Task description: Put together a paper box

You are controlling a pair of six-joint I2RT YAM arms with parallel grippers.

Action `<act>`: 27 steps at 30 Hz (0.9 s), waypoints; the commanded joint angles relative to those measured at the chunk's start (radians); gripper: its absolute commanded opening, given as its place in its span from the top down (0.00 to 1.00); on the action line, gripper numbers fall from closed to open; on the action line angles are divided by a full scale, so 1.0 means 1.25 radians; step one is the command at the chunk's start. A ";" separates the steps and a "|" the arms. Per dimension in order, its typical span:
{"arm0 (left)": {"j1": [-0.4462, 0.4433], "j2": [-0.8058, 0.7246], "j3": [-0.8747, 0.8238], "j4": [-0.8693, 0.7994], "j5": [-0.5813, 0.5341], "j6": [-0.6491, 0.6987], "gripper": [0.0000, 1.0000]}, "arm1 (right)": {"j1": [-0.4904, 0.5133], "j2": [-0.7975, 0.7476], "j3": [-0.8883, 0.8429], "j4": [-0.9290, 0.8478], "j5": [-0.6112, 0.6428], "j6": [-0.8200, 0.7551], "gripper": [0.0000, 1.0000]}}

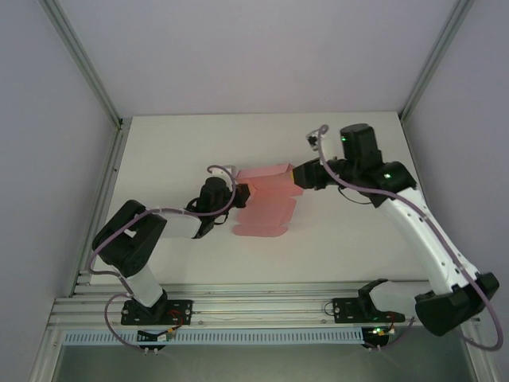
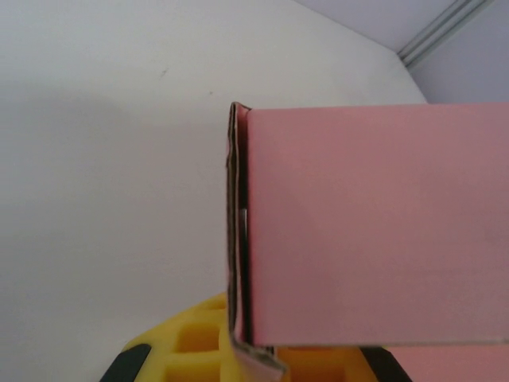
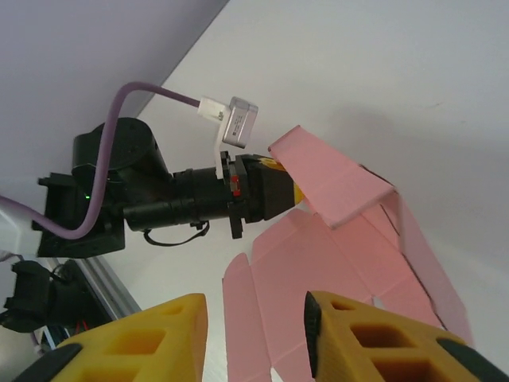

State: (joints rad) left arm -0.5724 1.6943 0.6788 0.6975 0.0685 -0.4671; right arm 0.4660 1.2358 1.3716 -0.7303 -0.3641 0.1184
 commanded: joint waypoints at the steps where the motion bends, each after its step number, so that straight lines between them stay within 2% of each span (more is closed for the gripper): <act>1: -0.021 -0.032 0.020 -0.049 -0.070 0.034 1.00 | 0.033 0.064 0.038 -0.017 0.104 0.057 0.56; 2: -0.029 -0.036 0.017 -0.047 -0.097 0.036 1.00 | 0.038 0.076 0.037 -0.006 0.120 0.083 0.53; 6: -0.047 -0.039 0.009 -0.020 -0.167 0.046 1.00 | 0.046 0.092 -0.014 0.089 0.196 0.165 0.54; 13: -0.049 -0.051 0.002 0.006 -0.208 0.040 1.00 | 0.052 0.137 0.000 0.068 0.259 0.194 0.54; 20: -0.052 -0.050 0.003 0.032 -0.217 0.031 1.00 | 0.059 0.152 -0.022 0.109 0.269 0.211 0.69; 25: -0.057 -0.058 0.017 0.014 -0.250 0.024 1.00 | 0.088 0.193 0.000 0.063 0.354 0.203 0.72; 27: -0.058 -0.061 0.018 0.017 -0.253 0.024 1.00 | 0.096 0.204 0.001 0.071 0.385 0.207 0.76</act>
State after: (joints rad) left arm -0.6327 1.6646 0.6788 0.6632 -0.2317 -0.4221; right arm 0.5705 1.4643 1.3567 -0.6216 0.0368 0.3622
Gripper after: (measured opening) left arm 0.057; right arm 0.246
